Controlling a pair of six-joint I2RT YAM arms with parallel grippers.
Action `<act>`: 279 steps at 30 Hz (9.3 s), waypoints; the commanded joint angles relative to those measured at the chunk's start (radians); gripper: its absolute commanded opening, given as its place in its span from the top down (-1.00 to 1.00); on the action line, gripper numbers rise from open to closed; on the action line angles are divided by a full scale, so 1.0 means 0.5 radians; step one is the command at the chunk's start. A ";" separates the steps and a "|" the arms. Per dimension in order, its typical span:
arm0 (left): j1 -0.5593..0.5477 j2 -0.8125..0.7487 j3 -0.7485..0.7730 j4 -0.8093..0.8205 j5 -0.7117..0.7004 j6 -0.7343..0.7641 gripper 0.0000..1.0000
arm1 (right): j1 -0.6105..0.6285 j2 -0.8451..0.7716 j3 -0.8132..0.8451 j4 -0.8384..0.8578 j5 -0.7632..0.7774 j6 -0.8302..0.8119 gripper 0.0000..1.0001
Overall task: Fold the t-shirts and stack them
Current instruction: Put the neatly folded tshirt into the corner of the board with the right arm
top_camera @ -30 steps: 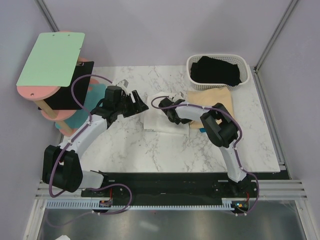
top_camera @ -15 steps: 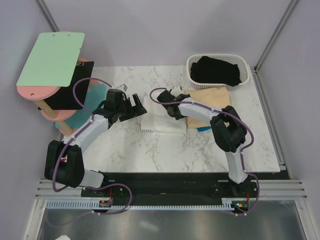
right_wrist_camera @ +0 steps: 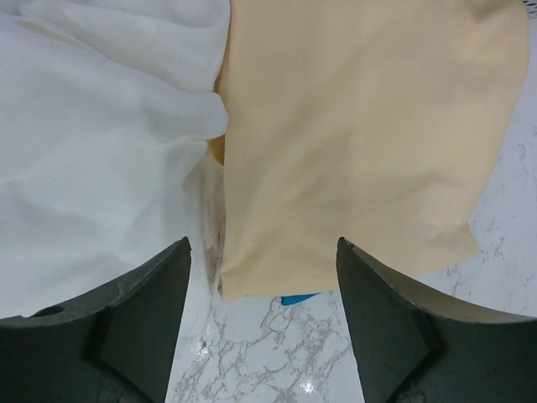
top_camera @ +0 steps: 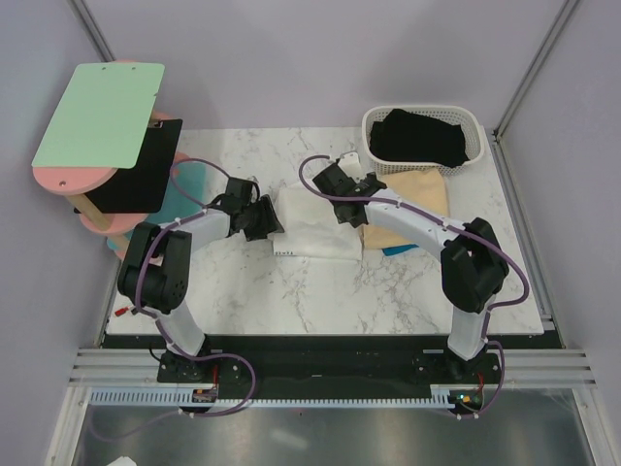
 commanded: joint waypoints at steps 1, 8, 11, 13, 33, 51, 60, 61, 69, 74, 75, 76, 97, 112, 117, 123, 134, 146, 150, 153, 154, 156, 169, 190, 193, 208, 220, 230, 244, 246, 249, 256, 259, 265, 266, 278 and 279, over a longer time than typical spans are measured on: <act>0.007 0.122 0.087 0.194 0.113 -0.025 0.02 | 0.002 -0.102 -0.089 0.080 -0.050 -0.012 -0.54; 0.050 0.122 0.023 0.133 -0.006 -0.087 0.96 | -0.114 -0.225 -0.309 0.301 -0.415 -0.012 -0.96; 0.118 0.009 -0.035 0.072 -0.071 -0.078 0.96 | -0.203 -0.274 -0.411 0.490 -0.684 -0.015 -0.96; 0.170 -0.071 -0.066 0.041 -0.083 -0.059 0.96 | -0.234 -0.277 -0.439 0.549 -0.795 -0.019 -0.96; 0.259 -0.335 -0.152 -0.183 -0.117 -0.013 -0.86 | -0.256 -0.001 -0.512 0.936 -1.640 0.193 -0.96; 0.259 -0.323 -0.137 -0.205 -0.056 0.002 -0.89 | -0.259 0.256 -0.454 0.890 -1.364 0.166 -0.96; 0.259 -0.347 -0.140 -0.199 -0.022 -0.001 -0.89 | -0.192 0.529 -0.313 0.994 -1.587 0.212 -0.96; 0.259 -0.350 -0.137 -0.199 -0.016 -0.001 -0.89 | -0.173 0.548 -0.301 0.994 -1.603 0.212 -0.96; 0.259 -0.466 -0.161 -0.168 0.094 0.039 -0.89 | -0.133 0.524 -0.337 1.040 -1.625 0.175 0.49; 0.259 -0.562 -0.210 -0.177 0.104 0.033 -0.89 | -0.133 0.379 -0.344 0.961 -1.456 0.058 1.00; 0.259 -0.583 -0.225 -0.180 0.101 0.030 -0.89 | -0.133 0.315 -0.344 0.942 -1.425 0.025 1.00; 0.259 -0.596 -0.235 -0.186 0.076 0.027 -0.89 | -0.133 0.281 -0.341 0.927 -1.382 0.000 1.00; 0.262 -0.577 -0.357 -0.229 -0.044 0.024 -0.89 | -0.482 -0.458 -0.353 0.519 -0.986 -0.288 1.00; 0.262 -0.470 -0.354 -0.217 -0.056 0.039 -0.87 | -1.123 -0.716 -0.236 0.381 -1.329 -0.463 0.90; 0.262 -0.433 -0.348 -0.214 -0.053 0.036 -0.86 | -1.317 -0.725 -0.300 0.378 -1.489 -0.473 0.87; 0.262 -0.418 -0.342 -0.214 -0.047 0.039 -0.86 | -1.452 -0.499 -0.319 0.347 -1.520 -0.460 0.84; 0.241 -0.476 -0.305 -0.217 0.054 0.024 -0.86 | -1.511 -0.140 -0.224 0.273 -1.293 -0.454 0.63; -0.458 -0.354 0.047 0.174 0.094 -0.200 -0.88 | -1.507 -0.685 -0.524 0.644 -1.087 -0.347 -0.96; -0.603 -0.099 0.307 0.356 0.195 -0.289 -0.78 | -1.507 -0.747 -0.614 0.740 -1.296 -0.313 -0.96; -0.686 0.133 0.516 0.452 0.269 -0.341 -0.72 | -1.504 -0.680 -0.623 0.764 -1.406 -0.295 -0.96; -0.716 0.183 0.562 0.461 0.275 -0.366 -0.71 | -1.504 -0.661 -0.629 0.773 -1.406 -0.295 -0.96; -0.738 0.312 0.670 0.476 0.285 -0.384 -0.67 | -1.504 -0.615 -0.635 0.810 -1.513 -0.285 -0.96; -0.833 0.742 1.115 0.562 0.297 -0.476 -0.13 | -1.504 -0.317 -0.509 0.896 -1.477 -0.264 -0.96; -1.017 0.552 1.042 0.467 0.447 -0.504 0.96 | -1.511 -0.035 -0.267 0.881 -1.354 -0.282 -0.96; -1.072 0.515 0.980 0.464 0.426 -0.507 0.96 | -1.511 0.002 -0.249 0.872 -1.363 -0.279 -0.96; -1.161 0.592 0.885 0.228 0.224 -0.489 -0.07 | -1.504 -0.145 -0.319 0.835 -1.272 -0.295 -0.96; -1.125 0.089 0.664 -0.122 -0.292 -0.231 -1.00 | -1.333 -0.695 -0.378 0.807 -1.406 -0.332 -0.96; -0.959 -0.120 0.502 -0.266 -0.458 -0.191 -1.00 | -1.296 -0.069 -0.350 1.533 -2.895 0.156 1.00; -0.916 -0.016 0.443 -0.337 -0.485 -0.191 -1.00 | -1.299 0.572 -0.776 3.335 -3.345 1.445 1.00; -0.916 -0.019 0.440 -0.346 -0.498 -0.185 -0.99 | -1.302 0.594 -0.834 3.323 -3.336 1.445 1.00; -0.913 -0.022 0.443 -0.355 -0.516 -0.179 -0.99 | -1.305 0.560 -0.914 3.125 -3.303 1.292 1.00; -0.913 -0.016 0.443 -0.361 -0.528 -0.188 -1.00 | -1.311 0.382 -1.043 2.372 -3.140 0.669 1.00; -0.913 -0.013 0.440 -0.361 -0.522 -0.191 -1.00 | -1.320 0.327 -1.123 2.170 -3.060 0.483 1.00; -0.913 -0.043 0.413 -0.361 -0.534 -0.200 -1.00 | -1.357 0.284 -1.325 2.031 -2.993 0.329 1.00; -0.913 -0.043 0.410 -0.361 -0.537 -0.200 -1.00 | -1.357 0.278 -1.332 2.001 -2.987 0.310 1.00; -0.910 -0.154 0.379 -0.413 -0.611 -0.173 -1.00 | -1.094 -0.360 -0.896 1.158 -2.371 -0.113 1.00; -0.910 -0.160 0.379 -0.416 -0.614 -0.170 -1.00 | -1.057 -0.379 -0.850 1.099 -2.309 -0.165 1.00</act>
